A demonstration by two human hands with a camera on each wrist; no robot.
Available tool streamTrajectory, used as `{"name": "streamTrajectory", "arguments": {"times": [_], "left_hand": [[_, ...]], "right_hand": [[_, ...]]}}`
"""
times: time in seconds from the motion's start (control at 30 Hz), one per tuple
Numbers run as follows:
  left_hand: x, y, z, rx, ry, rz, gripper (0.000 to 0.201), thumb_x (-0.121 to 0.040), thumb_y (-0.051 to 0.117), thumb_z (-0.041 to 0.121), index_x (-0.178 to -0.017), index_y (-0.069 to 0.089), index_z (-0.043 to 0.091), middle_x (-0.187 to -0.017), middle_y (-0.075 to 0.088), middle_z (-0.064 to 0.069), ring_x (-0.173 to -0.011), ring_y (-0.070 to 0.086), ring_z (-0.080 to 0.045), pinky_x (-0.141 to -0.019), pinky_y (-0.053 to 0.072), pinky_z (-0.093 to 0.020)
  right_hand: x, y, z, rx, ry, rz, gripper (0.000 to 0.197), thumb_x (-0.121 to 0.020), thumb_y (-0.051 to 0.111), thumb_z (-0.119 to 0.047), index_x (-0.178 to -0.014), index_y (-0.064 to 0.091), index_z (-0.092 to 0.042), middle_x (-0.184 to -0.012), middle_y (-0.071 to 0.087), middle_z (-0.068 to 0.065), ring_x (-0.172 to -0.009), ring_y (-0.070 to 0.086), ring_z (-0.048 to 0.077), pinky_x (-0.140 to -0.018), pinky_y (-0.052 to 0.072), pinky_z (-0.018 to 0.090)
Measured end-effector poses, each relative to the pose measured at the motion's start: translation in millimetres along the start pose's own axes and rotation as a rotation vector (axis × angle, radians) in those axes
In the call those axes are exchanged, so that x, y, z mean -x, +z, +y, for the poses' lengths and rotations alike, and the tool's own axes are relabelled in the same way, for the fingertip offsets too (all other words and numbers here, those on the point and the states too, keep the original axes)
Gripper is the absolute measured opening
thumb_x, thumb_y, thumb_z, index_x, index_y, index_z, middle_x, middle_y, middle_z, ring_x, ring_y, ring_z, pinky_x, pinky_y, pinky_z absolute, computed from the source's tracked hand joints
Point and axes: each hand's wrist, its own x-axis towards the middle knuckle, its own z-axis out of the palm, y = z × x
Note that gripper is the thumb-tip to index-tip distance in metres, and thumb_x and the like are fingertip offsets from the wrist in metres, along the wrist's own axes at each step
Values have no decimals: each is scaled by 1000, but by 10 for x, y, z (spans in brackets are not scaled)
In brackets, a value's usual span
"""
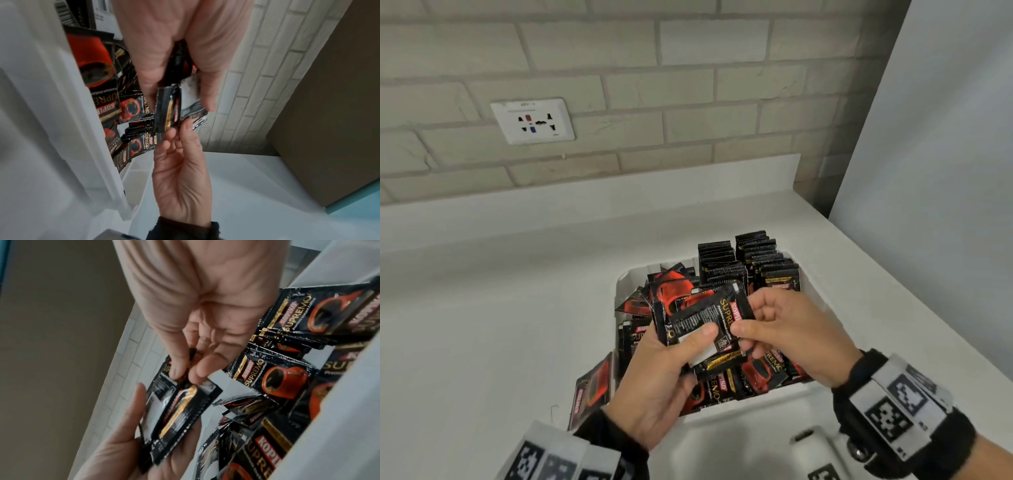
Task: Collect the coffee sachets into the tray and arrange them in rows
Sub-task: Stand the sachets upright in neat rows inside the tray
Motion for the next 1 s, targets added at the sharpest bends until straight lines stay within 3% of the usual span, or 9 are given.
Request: {"name": "streamTrajectory", "arguments": {"times": [0.17,0.3,0.53,0.67,0.77,0.9,1.0], "left_hand": [[57,-31,1,95,-81,34,39,-74,59,20,-110,60,6,-101,70,-20,-92,68,-34,-76,55,-50],[71,-27,-2,139,-52,150,30,-77,59,7,-107,60,5,-94,72,-18,-79,71,-29,-59,59,-44],[61,-70,40,142,-1,261,26,-77,60,3,-102,60,10,-80,74,-9,-65,71,-19,-49,58,-34],[43,-43,28,172,-4,283,19,-79,58,2,-97,60,11,-77,74,-9,-62,71,-20,-45,56,-31],[34,-44,20,163,9,294,18,-81,58,2,-96,60,11,-76,74,-8,-62,71,-19,-46,56,-32],[41,-138,54,78,69,304,17,-85,55,1,-98,59,11,-75,74,-4,-62,71,-17,-46,56,-29],[50,-222,79,14,108,316,18,-86,53,0,-95,60,14,-74,74,-1,-64,70,-16,-46,55,-27]], "right_hand": [[46,51,109,-171,22,26,13,-81,63,2,-91,59,-4,-67,67,4,-58,64,10,-53,52,18],[57,32,129,-381,-4,124,22,-79,61,3,-99,56,-4,-67,67,7,-54,62,13,-49,51,19],[104,-182,102,-684,-105,300,55,-44,79,-21,-94,60,-8,-81,69,14,-55,65,16,-46,51,20],[123,-196,139,-766,-103,223,75,-26,93,-27,-90,61,-6,-86,70,19,-61,68,22,-48,53,23],[106,-158,202,-812,-30,175,69,-25,95,-27,-85,65,-8,-87,65,21,-57,65,20,-44,51,23],[125,-110,287,-787,26,157,57,-24,94,-36,-73,70,-18,-83,66,11,-52,60,13,-43,48,21],[137,-96,335,-736,34,159,71,-24,93,-41,-84,65,-14,-89,68,10,-54,59,12,-44,48,20]]}}
